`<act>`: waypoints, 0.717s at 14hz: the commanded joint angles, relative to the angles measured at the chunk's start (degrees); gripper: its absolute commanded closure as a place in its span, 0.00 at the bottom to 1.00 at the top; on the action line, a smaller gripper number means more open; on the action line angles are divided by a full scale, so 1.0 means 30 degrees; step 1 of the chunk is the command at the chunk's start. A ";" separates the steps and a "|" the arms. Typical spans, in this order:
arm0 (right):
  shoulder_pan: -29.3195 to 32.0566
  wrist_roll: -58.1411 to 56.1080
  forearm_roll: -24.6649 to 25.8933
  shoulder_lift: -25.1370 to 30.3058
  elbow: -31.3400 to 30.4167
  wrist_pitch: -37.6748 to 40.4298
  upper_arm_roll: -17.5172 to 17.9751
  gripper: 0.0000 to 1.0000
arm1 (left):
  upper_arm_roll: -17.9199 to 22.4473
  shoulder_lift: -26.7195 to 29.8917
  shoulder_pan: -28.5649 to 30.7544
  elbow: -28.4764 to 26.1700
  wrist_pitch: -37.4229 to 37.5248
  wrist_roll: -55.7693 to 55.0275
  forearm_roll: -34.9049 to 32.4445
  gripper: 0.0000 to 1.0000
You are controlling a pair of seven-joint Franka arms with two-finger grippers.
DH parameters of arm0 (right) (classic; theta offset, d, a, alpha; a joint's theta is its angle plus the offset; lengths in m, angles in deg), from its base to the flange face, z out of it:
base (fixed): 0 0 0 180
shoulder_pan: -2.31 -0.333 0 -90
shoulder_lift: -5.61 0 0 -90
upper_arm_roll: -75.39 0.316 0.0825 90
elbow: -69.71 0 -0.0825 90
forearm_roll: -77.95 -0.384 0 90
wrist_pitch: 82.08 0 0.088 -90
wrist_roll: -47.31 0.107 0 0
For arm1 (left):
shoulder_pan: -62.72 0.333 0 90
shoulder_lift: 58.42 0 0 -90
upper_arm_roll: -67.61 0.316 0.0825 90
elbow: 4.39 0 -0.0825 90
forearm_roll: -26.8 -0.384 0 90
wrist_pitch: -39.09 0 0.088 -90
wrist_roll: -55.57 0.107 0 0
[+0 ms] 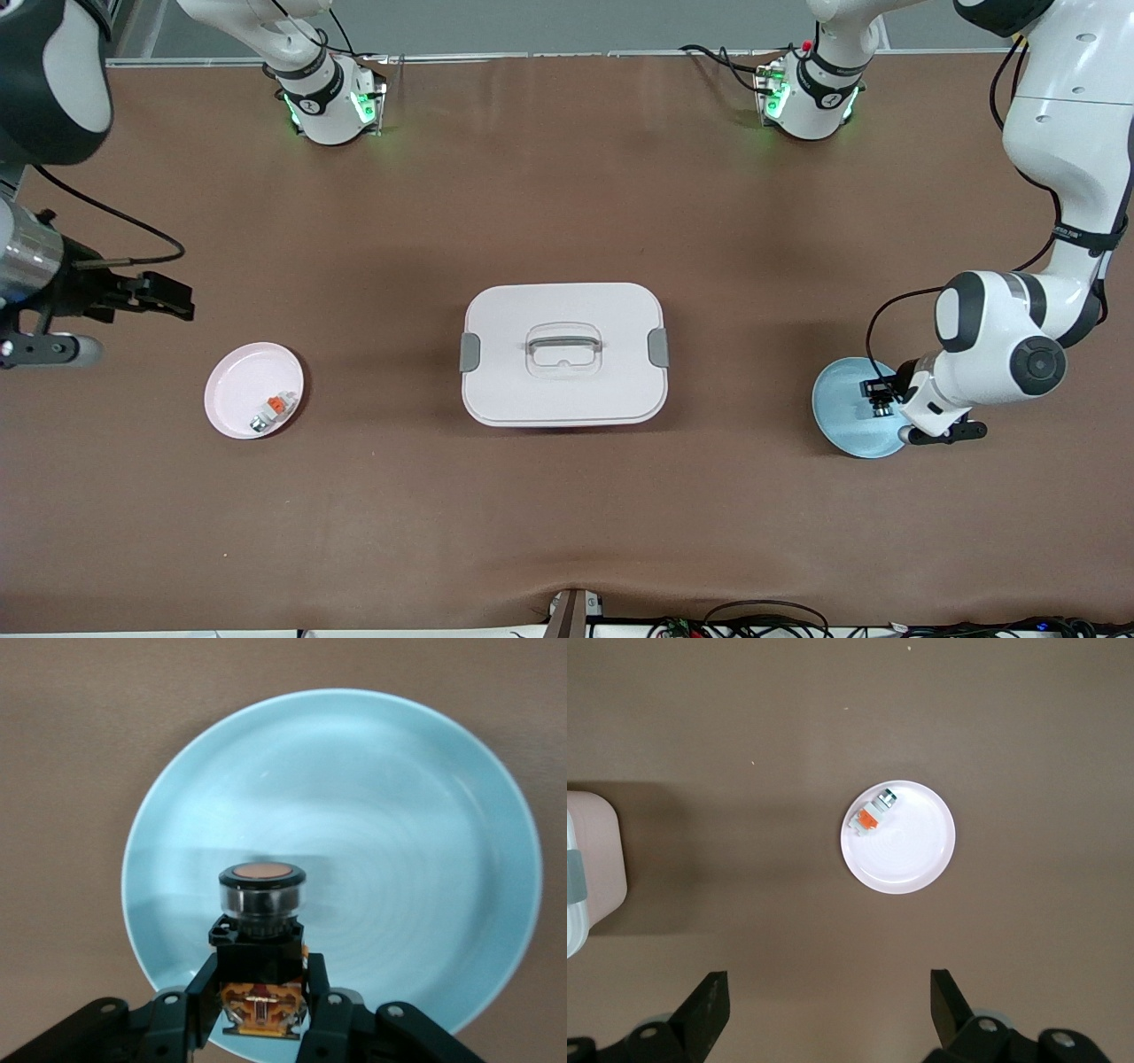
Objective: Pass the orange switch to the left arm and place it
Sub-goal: 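Lower the switch onto the blue plate and open the left gripper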
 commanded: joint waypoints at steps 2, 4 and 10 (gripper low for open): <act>0.1159 -0.0049 0.0146 0.2279 -0.2759 -0.0826 0.0412 0.00 | -0.0042 -0.0653 -0.0411 0.0735 -0.0089 -0.0903 -0.0913 0.97; 0.1453 -0.0049 0.0001 0.2632 -0.3083 -0.1003 0.0412 0.00 | -0.0042 -0.0655 -0.0353 0.0796 -0.0060 -0.0758 -0.0971 0.01; 0.2186 -0.0020 -0.0205 0.2546 -0.3435 -0.1793 0.0412 0.00 | -0.0130 0.2942 -0.0234 0.1963 0.2657 -0.0669 -0.1059 0.00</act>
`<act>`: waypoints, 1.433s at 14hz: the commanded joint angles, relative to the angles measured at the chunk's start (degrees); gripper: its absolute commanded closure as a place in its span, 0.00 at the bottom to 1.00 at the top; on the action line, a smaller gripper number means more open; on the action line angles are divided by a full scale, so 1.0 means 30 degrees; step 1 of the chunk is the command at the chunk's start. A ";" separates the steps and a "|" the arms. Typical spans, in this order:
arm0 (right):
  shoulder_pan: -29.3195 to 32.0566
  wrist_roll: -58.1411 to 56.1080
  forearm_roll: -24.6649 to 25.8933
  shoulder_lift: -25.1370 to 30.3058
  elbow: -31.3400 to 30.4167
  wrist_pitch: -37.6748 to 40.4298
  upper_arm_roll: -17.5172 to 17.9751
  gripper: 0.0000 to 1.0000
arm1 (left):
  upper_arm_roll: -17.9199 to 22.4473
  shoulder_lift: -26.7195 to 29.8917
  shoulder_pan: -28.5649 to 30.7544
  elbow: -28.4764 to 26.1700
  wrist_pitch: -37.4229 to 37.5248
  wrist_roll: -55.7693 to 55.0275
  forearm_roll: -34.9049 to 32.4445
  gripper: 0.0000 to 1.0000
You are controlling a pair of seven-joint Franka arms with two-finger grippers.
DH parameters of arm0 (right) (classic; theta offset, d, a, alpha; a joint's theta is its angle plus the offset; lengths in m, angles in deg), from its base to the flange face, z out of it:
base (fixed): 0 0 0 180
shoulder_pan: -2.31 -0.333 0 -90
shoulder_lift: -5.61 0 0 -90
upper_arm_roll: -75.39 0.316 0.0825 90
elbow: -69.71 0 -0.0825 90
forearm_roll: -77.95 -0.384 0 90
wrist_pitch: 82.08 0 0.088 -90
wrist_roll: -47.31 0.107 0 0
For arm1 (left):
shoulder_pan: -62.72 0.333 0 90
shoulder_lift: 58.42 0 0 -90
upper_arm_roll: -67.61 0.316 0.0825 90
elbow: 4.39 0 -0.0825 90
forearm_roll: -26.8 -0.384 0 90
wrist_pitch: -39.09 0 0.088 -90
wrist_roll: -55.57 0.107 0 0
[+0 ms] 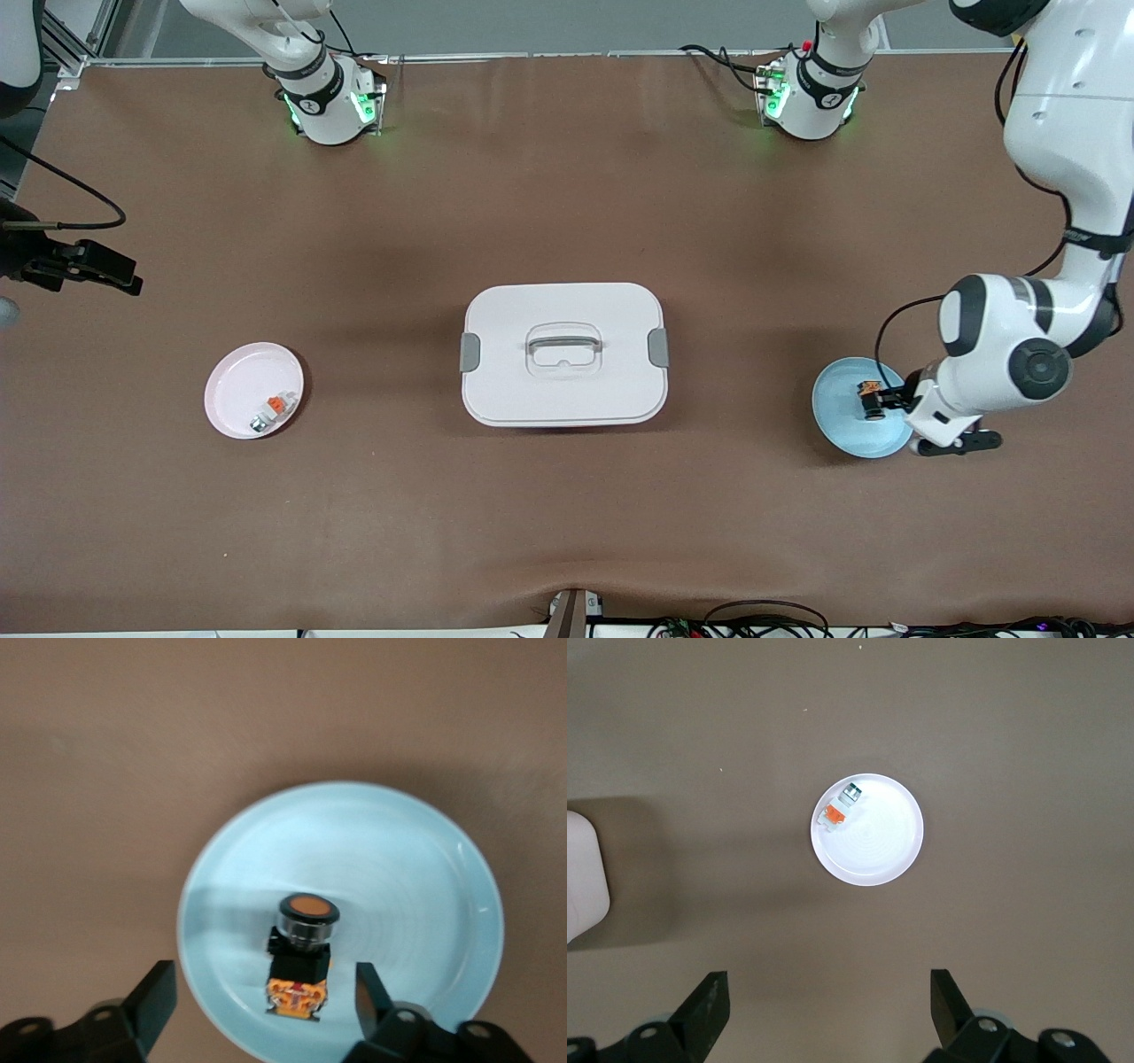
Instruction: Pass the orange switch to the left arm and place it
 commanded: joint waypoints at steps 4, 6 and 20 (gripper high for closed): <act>0.0621 0.0271 -0.0137 0.0371 -0.0964 -0.0400 0.0444 0.00 | -0.0239 0.4318 0.0065 0.2630 0.4613 -0.0141 -0.0144 0.00; 0.0650 0.0912 -0.0137 0.0430 -0.0819 -0.0254 0.0445 0.00 | -0.0268 0.5840 0.0006 0.3043 0.6135 -0.0112 -0.0085 0.00; 0.0797 0.1649 0.0009 0.0869 0.0442 0.0538 0.0356 0.00 | 0.5175 1.3637 -0.4267 0.0382 1.2384 0.2522 0.4808 0.00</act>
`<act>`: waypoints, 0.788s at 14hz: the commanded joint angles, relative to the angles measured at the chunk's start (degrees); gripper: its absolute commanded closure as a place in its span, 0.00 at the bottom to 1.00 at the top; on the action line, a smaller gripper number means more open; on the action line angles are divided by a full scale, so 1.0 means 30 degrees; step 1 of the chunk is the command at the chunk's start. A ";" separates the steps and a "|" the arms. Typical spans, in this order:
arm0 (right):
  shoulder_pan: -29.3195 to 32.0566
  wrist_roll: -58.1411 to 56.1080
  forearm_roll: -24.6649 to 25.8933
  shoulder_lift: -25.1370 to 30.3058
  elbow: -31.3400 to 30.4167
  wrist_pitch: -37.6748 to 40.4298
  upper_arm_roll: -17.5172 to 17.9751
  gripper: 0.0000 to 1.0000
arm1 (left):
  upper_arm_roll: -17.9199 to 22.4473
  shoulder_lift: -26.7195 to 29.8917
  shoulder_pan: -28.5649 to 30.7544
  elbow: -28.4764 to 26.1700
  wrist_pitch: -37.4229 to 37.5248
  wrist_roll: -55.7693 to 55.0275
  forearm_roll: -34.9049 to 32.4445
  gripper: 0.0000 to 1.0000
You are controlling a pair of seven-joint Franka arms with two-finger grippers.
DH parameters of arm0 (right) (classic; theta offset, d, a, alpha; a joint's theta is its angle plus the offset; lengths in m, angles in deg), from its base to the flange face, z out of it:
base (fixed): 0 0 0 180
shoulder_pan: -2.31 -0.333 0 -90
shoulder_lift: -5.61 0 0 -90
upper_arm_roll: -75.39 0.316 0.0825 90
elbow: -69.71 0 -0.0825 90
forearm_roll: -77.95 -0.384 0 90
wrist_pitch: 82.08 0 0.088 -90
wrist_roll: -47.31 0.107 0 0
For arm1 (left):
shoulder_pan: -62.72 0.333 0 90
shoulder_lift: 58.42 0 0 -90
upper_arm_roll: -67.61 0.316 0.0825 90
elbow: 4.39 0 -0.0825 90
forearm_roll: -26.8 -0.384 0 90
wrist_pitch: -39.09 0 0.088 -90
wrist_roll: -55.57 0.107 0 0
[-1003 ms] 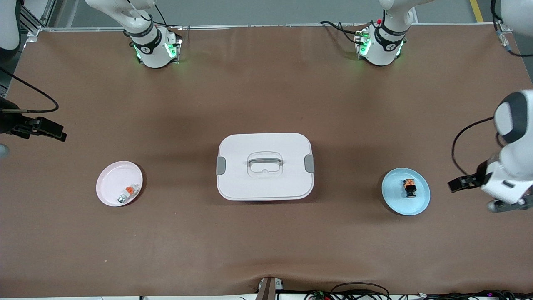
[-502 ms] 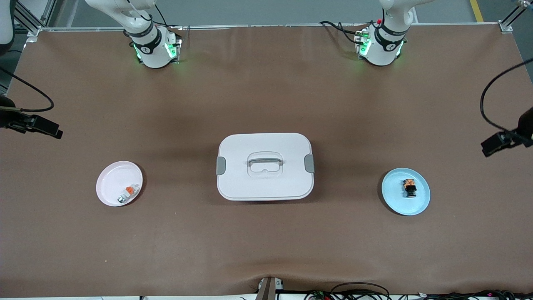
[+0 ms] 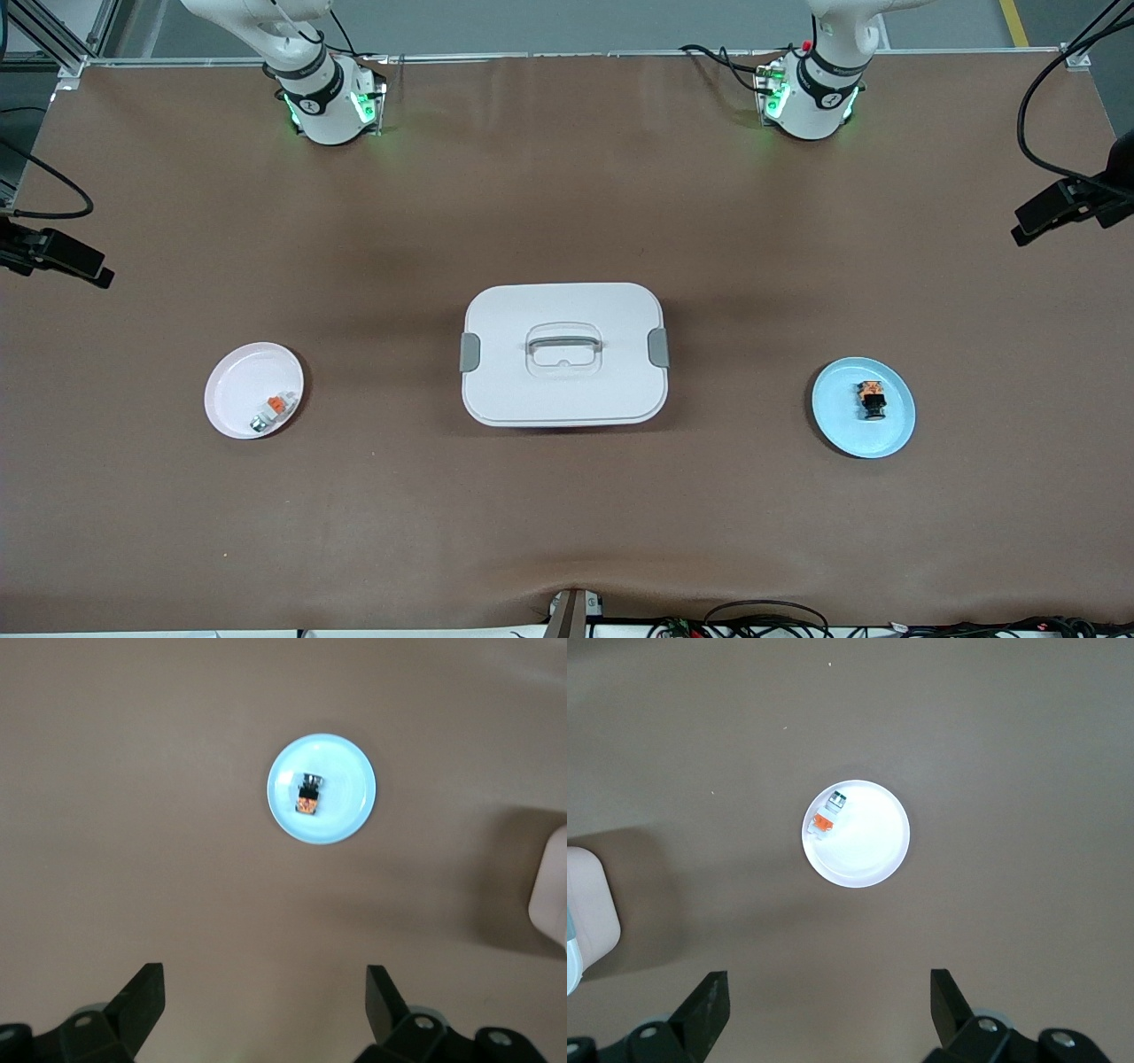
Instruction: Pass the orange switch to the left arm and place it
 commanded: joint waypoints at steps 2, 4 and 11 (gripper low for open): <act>0.0406 0.0011 -0.0130 0.0227 0.0061 0.0215 0.0220 0.00 | 0.1537 0.1607 -0.1079 -0.1721 -0.0032 0.1044 0.0507 0.00; 0.0553 0.0040 -0.0190 0.0256 0.0061 0.0098 0.0278 0.00 | 0.1419 0.1637 -0.1079 -0.1809 0.0377 0.1421 0.0449 0.00; 0.0553 0.0041 -0.1039 0.0753 0.0061 0.0156 0.0365 0.00 | 0.0833 0.2662 -0.1049 -0.1721 0.0936 0.1864 0.0449 0.00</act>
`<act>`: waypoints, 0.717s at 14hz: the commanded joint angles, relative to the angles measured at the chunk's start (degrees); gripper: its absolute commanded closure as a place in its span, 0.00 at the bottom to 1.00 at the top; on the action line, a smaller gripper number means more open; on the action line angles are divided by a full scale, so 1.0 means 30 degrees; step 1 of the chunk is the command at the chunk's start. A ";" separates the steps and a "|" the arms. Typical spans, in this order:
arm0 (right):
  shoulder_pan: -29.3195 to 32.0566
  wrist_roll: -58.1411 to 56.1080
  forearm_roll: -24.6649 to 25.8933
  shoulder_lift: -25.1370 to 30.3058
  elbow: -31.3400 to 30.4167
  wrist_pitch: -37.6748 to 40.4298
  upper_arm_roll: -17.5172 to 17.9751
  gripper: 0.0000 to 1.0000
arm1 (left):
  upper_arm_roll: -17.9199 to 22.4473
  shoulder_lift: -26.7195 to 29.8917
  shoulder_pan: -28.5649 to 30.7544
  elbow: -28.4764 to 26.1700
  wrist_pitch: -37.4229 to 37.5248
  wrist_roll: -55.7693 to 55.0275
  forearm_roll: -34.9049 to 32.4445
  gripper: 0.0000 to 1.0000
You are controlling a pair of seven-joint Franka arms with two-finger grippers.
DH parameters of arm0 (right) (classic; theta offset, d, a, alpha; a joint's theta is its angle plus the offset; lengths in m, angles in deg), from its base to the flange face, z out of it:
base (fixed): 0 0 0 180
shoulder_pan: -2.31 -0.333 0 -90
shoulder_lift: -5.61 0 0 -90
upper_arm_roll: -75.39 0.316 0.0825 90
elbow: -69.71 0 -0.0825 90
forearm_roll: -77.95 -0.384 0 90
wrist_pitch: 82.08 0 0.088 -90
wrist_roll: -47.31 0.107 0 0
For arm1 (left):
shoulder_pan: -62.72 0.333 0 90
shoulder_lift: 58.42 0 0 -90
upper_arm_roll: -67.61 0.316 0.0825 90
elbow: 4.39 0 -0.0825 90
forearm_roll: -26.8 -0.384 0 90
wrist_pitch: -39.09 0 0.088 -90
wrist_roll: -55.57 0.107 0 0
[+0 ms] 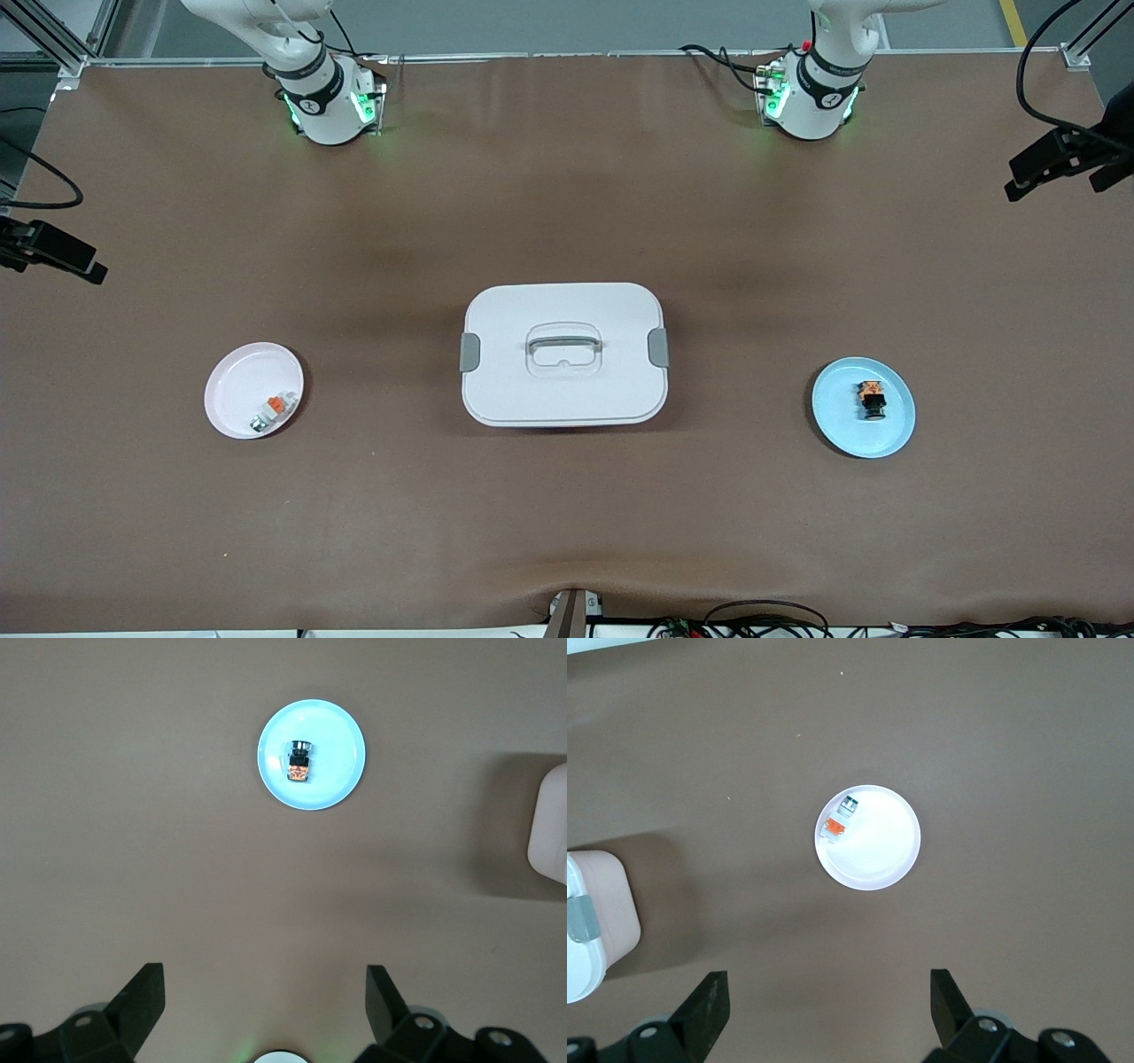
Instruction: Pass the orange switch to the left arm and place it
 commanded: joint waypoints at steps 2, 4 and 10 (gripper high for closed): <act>0.0418 -0.0018 -0.0341 0.0530 -0.0115 0.0253 0.0333 0.00 | -0.0233 0.0808 0.0047 -0.0233 0.0727 0.0262 0.0240 0.00; 0.0418 -0.1210 -0.0312 0.0530 -0.0115 0.0166 0.0304 0.00 | -0.0498 0.0720 0.0047 -0.0202 0.0790 0.0144 0.0270 0.00; 0.0623 -0.2391 -0.0311 0.0530 -0.0115 0.0137 0.0274 0.00 | -0.1055 0.0369 0.0018 0.0119 0.0790 0.0261 0.0182 0.00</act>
